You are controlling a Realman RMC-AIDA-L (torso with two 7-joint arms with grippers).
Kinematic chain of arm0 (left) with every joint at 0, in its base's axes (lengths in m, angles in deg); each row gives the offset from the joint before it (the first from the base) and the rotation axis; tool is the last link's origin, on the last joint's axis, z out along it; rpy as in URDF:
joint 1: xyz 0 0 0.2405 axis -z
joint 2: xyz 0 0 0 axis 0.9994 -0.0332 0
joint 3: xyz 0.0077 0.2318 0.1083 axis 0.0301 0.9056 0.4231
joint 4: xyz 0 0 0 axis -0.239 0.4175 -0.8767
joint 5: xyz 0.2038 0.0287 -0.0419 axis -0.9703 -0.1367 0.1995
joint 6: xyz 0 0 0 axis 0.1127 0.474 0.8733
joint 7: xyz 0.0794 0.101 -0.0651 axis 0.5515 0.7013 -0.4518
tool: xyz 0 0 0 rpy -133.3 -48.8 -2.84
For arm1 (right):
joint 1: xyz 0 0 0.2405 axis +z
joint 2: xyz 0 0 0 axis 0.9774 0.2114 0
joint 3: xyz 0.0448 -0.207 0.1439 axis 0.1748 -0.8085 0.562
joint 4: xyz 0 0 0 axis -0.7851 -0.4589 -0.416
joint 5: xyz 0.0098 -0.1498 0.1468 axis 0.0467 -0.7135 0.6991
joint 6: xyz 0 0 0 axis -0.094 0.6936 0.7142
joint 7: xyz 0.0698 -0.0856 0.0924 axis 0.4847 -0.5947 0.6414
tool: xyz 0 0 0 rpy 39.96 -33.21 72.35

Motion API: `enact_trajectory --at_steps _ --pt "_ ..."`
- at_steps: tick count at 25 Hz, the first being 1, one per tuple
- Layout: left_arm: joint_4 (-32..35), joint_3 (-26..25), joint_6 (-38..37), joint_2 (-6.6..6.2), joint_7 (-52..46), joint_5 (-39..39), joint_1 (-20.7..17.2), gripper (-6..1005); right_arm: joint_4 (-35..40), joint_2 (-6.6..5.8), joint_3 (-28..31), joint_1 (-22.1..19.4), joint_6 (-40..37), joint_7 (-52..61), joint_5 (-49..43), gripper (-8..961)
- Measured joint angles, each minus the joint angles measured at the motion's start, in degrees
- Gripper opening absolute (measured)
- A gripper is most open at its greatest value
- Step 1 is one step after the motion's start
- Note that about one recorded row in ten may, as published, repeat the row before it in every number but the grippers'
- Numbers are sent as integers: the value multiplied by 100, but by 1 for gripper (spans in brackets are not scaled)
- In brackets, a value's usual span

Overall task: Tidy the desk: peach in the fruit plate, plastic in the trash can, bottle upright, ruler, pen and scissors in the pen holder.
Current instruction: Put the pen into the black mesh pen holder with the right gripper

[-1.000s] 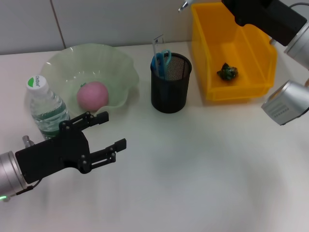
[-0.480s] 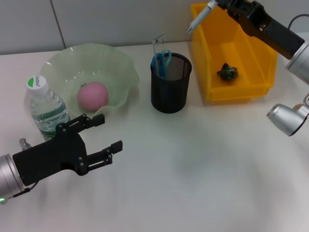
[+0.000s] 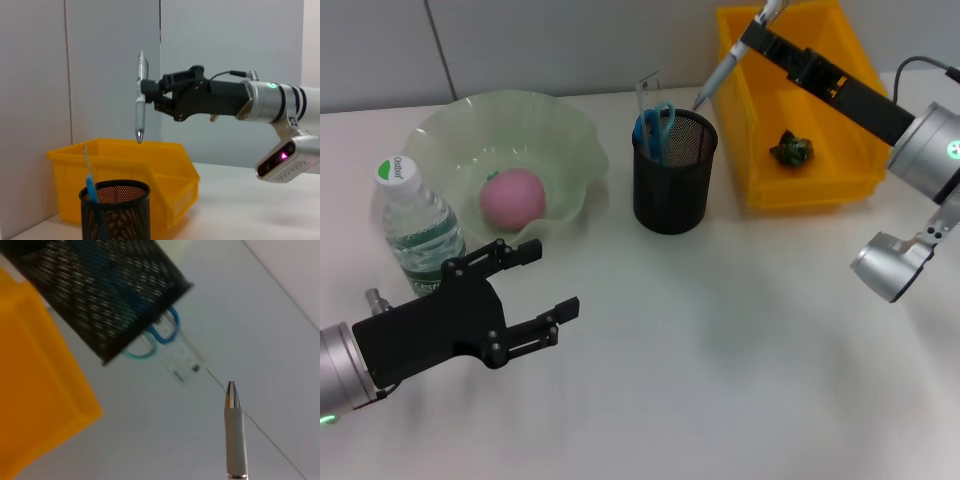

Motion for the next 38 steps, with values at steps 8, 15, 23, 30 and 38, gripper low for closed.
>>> enact_trajectory --at_steps 8,15,23,30,38 --pt "-34 2 24 17 64 3 0 785 -234 -12 15 267 512 -281 -22 128" --pt "-34 1 33 13 91 -9 0 785 -407 -16 -87 479 553 -910 -45 129" --pt "-34 -42 60 13 148 14 -16 785 -715 -27 -89 651 414 -1583 -32 131" --pt "-34 -51 74 13 156 106 -50 785 -912 -24 187 597 368 -1810 33 132" --pt "-19 -51 80 8 183 129 -43 785 -994 -6 284 517 417 -1844 34 133"
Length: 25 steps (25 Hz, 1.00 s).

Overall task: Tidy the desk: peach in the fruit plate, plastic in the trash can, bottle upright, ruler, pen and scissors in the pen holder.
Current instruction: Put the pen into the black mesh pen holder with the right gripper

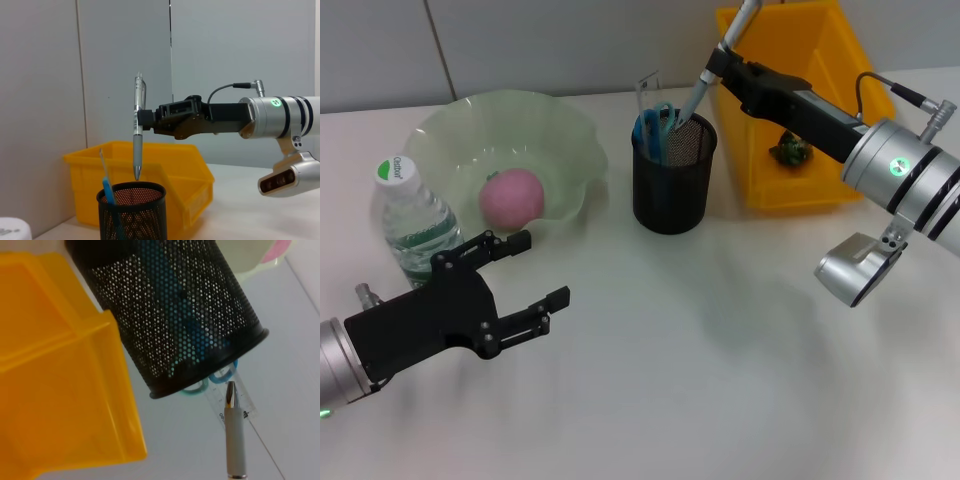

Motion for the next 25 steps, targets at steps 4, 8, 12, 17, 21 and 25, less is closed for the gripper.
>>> enact_trajectory --at_steps 4,8,12,17,21,25 --pt "32 -10 21 -8 9 0 1 785 -85 10 4 -4 31 -47 -7 134" --pt "20 -57 32 -8 45 0 0 785 -164 12 17 7 84 -58 0 135" --pt "-6 -72 32 8 80 0 1 785 -197 14 31 54 179 -85 2 135" --pt "-14 -132 2 10 80 59 -12 785 -245 12 53 146 219 -252 4 136" --pt "-15 -132 -4 10 80 122 -23 785 -300 4 56 223 250 -461 130 137" --pt "-15 -132 -10 10 80 154 -36 785 -388 3 15 253 224 -579 224 179"
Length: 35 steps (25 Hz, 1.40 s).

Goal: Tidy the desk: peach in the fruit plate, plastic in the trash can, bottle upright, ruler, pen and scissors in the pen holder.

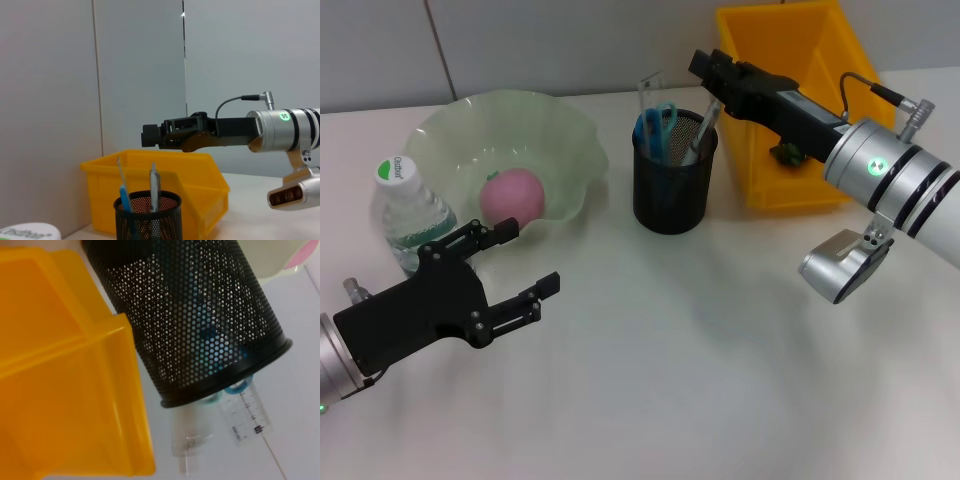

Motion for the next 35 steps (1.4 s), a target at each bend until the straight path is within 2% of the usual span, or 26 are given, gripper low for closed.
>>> enact_trajectory --at_steps 6,11,16,18,19,20,23,24,26,28,29,31,35 --pt "7 0 -3 -4 -1 19 -14 785 8 15 45 5 -140 28 0 303" --pt "26 1 -3 -9 5 30 -24 785 -76 30 235 -57 -481 248 125 355" --pt "3 0 -7 -6 134 30 -10 785 -420 48 288 -81 -1029 602 982 395" --pt "0 0 -10 -4 155 30 0 785 -620 52 292 -67 -1337 833 1329 403" --pt "0 5 -17 -3 179 30 7 785 -825 51 313 -16 -1754 1204 1670 407" --pt "0 5 -17 -3 179 30 7 785 -825 51 313 -16 -1754 1204 1670 411" --pt "-3 22 -77 -1 276 33 5 785 -1029 52 577 72 -2292 2022 1965 423" --pt "-8 21 -130 0 338 34 -2 785 -1115 51 930 129 -2498 2690 1988 427" --pt "-8 21 -130 0 338 34 -2 785 -1154 51 1094 150 -2562 2960 1989 431" --pt "-9 25 -218 7 387 36 -8 785 -1261 51 1440 187 -2753 3656 1987 436" --pt "-9 27 -244 4 391 37 -18 785 -1370 50 1720 197 -2994 4433 1983 438" --pt "-9 33 -255 -2 393 38 -24 785 -1426 47 1826 197 -3103 4879 1982 442" --pt "-51 70 -446 -15 421 27 -37 785 -1748 39 2022 117 -3255 7105 1970 602"
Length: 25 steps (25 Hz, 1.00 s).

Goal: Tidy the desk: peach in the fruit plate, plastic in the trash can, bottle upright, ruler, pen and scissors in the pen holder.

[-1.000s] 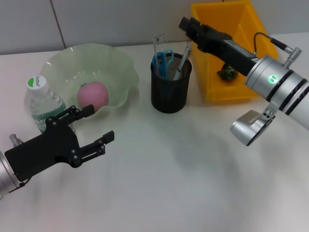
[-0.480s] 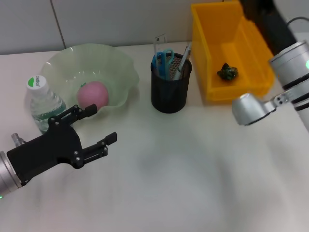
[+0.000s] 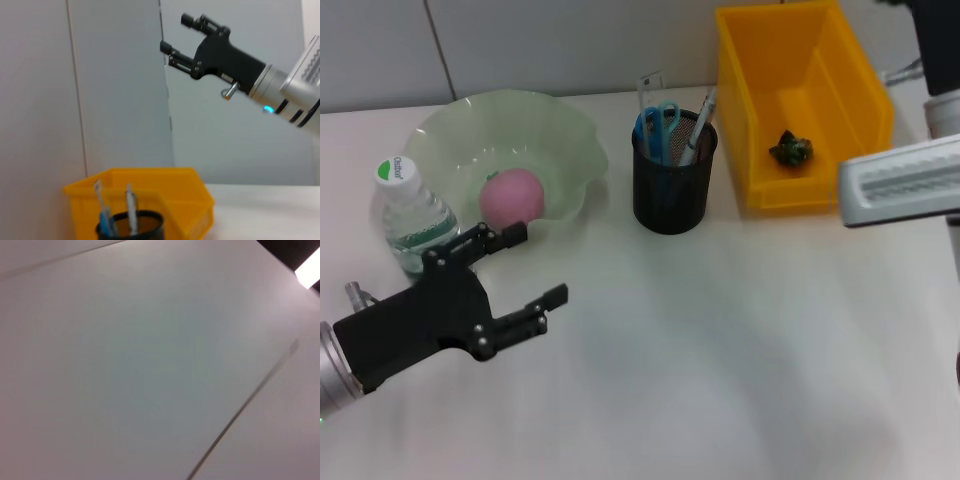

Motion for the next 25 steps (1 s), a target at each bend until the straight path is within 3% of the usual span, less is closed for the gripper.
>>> enact_trajectory --at_steps 3,4,5,8,9,10,12,14,15,19,23,25 --pt "-32 41 -148 -6 29 -17 -3 785 -164 -23 -55 -92 220 1776 -146 698" --pt "-32 46 -162 -7 32 -17 -10 785 -51 -46 -83 -193 472 3238 -439 726" --pt "-40 51 -190 -4 61 -4 -25 785 -51 -46 -83 -193 472 3238 -439 728" --pt "-111 45 -235 8 165 11 -32 785 543 -59 -173 -396 849 5636 -1163 735" --pt "-111 45 -235 8 165 11 -32 785 1124 -55 -310 -543 1011 7292 -1751 737" --pt "-111 45 -235 8 165 11 -32 785 1124 -55 -310 -543 1011 7292 -1751 741" --pt "-245 -1 -254 7 207 21 13 785 1574 -57 -517 -672 926 8498 -2267 748" --pt "-266 -26 -276 4 172 28 17 785 2219 -65 -1094 -880 521 9759 -2921 755" --pt "-266 -26 -276 4 172 28 17 785 2219 -65 -1094 -880 521 9759 -2921 759" --pt "-255 -40 -415 -19 -391 31 27 785 3285 -88 -2044 -1213 228 11153 -4030 774" --pt "-174 46 -433 -41 -883 -27 47 785 3650 -124 -2162 -1390 174 11431 -4809 774" --pt "-10 148 -474 -71 -1415 -107 52 785 3808 -238 -2129 -1466 122 11595 -5493 774"
